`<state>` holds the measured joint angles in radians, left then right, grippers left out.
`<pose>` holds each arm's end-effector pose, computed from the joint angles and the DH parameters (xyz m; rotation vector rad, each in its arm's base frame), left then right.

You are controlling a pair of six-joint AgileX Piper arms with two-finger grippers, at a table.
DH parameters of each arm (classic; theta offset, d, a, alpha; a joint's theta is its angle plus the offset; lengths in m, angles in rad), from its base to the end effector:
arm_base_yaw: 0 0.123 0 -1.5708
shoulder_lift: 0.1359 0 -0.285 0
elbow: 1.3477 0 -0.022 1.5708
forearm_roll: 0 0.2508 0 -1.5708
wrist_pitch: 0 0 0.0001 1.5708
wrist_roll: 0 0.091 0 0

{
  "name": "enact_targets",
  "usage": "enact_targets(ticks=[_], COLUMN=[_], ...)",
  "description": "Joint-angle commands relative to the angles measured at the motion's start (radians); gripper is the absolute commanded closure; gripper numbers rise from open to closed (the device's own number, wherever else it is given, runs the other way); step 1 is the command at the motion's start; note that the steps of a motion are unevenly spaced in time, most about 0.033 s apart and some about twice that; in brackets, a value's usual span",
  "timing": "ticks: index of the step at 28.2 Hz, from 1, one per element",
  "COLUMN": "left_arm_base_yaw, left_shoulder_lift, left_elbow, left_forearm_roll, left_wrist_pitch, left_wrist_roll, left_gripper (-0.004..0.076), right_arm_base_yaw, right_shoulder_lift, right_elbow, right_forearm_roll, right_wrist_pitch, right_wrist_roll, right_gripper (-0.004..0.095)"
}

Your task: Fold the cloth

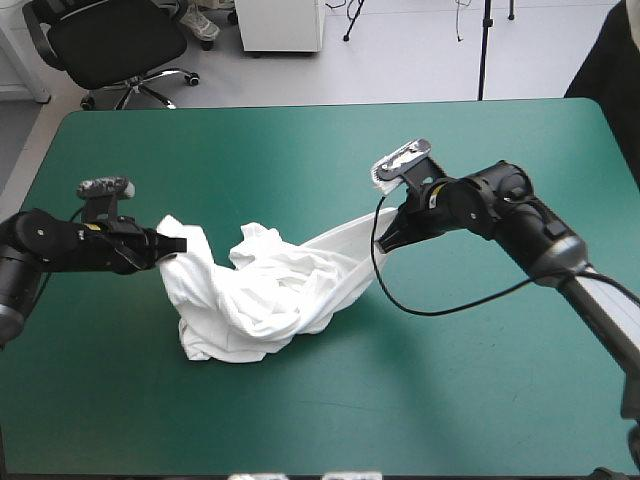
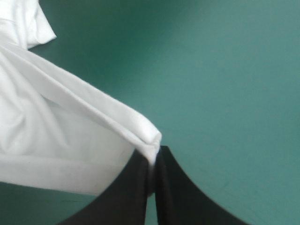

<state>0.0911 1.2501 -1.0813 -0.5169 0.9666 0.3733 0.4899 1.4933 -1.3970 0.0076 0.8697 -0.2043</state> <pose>0.2479 -0.0145 0.3355 0.1229 2.4886 -0.4696 0.2871 0.1537 0.3571 -0.8316 2.3091 0.1351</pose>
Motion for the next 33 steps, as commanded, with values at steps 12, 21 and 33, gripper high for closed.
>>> enact_targets(ticks=[12,21,33], left_arm_base_yaw=[-0.002,-0.002,-0.002], left_shoulder_lift=[-0.133,-0.133,-0.129], left_elbow=[-0.729,-1.144,-1.159], left_forearm_roll=[-0.109,-0.109,-0.016], left_wrist_pitch=[0.121,0.156,0.239], left_wrist_roll=[-0.005,0.000,-0.088], left_gripper=[0.0741,0.0741,0.0741], right_arm_base_yaw=[-0.010,-0.010,-0.010], right_shoulder_lift=[-0.386,-0.483,-0.486], right_elbow=[-0.304,-0.547,-0.696], right_forearm_roll=[-0.154,-0.158,-0.245], right_wrist_pitch=[-0.005,0.032,0.377], right_wrist_roll=[0.012,-0.017,-0.014], right_gripper=[0.0908,0.0908,0.0908])
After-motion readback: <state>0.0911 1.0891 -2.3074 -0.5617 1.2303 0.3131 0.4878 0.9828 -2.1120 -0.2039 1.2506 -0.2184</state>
